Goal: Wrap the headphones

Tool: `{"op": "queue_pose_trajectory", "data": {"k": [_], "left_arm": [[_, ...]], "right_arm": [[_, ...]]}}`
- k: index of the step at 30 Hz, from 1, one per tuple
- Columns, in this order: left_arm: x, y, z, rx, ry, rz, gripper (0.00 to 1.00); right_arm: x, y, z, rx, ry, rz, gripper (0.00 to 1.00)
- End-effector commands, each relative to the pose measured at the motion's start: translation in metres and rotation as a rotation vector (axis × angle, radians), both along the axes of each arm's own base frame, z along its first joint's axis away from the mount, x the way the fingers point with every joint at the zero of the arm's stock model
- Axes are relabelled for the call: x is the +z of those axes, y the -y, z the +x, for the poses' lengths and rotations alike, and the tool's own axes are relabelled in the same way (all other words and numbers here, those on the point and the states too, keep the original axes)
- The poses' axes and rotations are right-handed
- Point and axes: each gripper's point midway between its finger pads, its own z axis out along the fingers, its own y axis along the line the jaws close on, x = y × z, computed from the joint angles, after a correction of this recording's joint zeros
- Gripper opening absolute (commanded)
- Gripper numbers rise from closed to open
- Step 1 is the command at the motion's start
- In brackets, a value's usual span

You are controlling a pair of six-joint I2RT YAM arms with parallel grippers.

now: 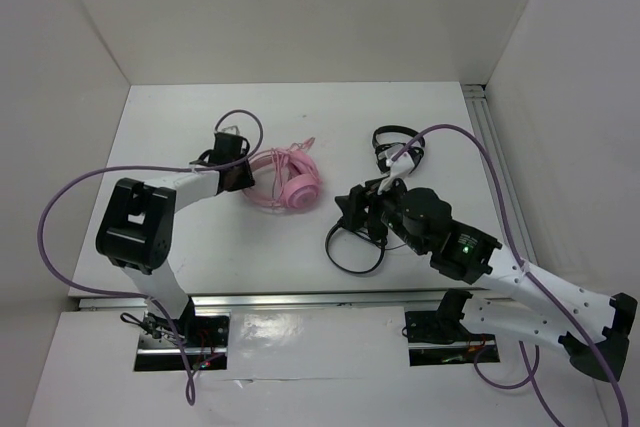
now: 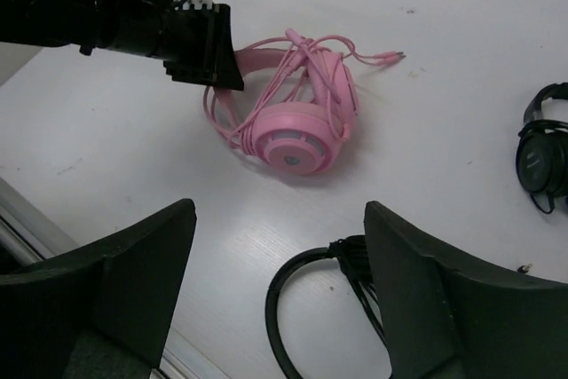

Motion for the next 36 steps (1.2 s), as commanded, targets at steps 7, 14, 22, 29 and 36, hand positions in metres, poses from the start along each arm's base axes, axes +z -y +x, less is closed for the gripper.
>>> {"op": "queue_pose_trajectory", "data": {"k": [7,14,22,29,36], "left_arm": [[0.087,0.013,0.006,0.001,0.192,-0.106,1.0],[0.18,-0.009,-0.02,0.059,0.38,-0.099,1.0],[0.294,-0.02,-0.115,-0.063,0.567,-0.122,1.0],[0.313,-0.036,-0.236,-0.179,0.714,-0.136,1.0],[0.34,-0.058,-0.303,-0.13,0.853,-0.165,1.0]], "right_arm": [[0.029,0.001,-0.006,0.014,0.007,0.051,1.0],[0.045,0.017,-0.006,-0.06,-0.015,0.048,1.0],[0.071,0.051,-0.012,-0.174,-0.069,0.025,1.0],[0.093,0.087,-0.039,-0.152,-0.058,0.057,1.0],[0.097,0.114,-0.062,-0.13,-0.058,0.121,1.0]]}}
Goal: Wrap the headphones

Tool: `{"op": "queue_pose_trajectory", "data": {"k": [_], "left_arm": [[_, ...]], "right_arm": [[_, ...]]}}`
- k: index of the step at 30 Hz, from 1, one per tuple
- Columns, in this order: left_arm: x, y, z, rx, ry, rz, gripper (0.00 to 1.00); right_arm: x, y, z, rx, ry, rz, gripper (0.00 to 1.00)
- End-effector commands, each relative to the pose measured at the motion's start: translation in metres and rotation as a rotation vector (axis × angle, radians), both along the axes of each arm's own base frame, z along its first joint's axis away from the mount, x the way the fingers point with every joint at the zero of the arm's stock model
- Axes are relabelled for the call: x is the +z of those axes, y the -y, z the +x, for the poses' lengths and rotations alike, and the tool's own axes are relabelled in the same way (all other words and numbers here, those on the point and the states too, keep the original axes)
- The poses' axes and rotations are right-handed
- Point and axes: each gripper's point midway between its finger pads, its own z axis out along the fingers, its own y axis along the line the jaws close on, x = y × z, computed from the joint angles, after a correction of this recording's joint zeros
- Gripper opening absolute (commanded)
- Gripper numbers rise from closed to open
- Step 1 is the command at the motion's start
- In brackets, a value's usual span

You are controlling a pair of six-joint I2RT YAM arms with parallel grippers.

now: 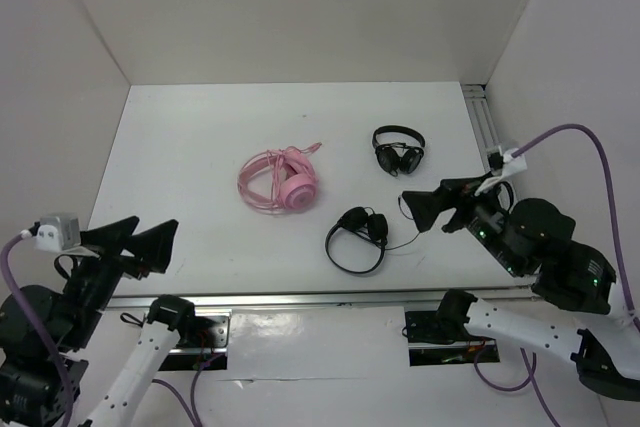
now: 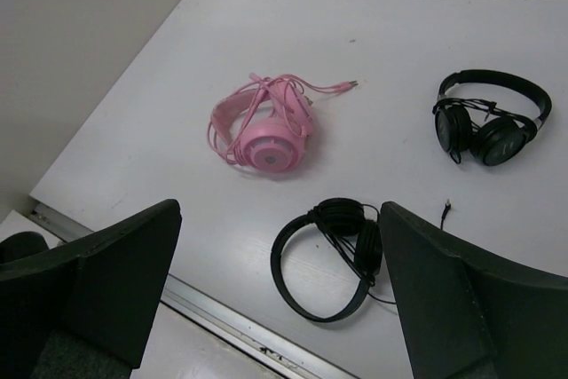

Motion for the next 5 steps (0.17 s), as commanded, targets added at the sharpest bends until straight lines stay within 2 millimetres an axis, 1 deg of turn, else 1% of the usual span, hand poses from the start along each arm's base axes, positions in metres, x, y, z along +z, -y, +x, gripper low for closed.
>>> {"op": "queue_pose_trajectory", "data": {"k": [1,2,5], "left_arm": [[-0.003,-0.003,-0.015,-0.011,-0.021,0.026,1.0],[-0.004,-0.004,-0.017,-0.011,-0.027,0.028,1.0],[-0.01,-0.001,-0.016,-0.03,-0.061,0.025,1.0]], "right_arm": [[-0.007,0.012,-0.011,0.01,-0.029,-0.007,1.0],[-0.007,0.018,-0.011,-0.013,-0.026,-0.009,1.0],[-0.014,0.024,-0.01,-0.035,-0.033,-0.029,1.0]]}}
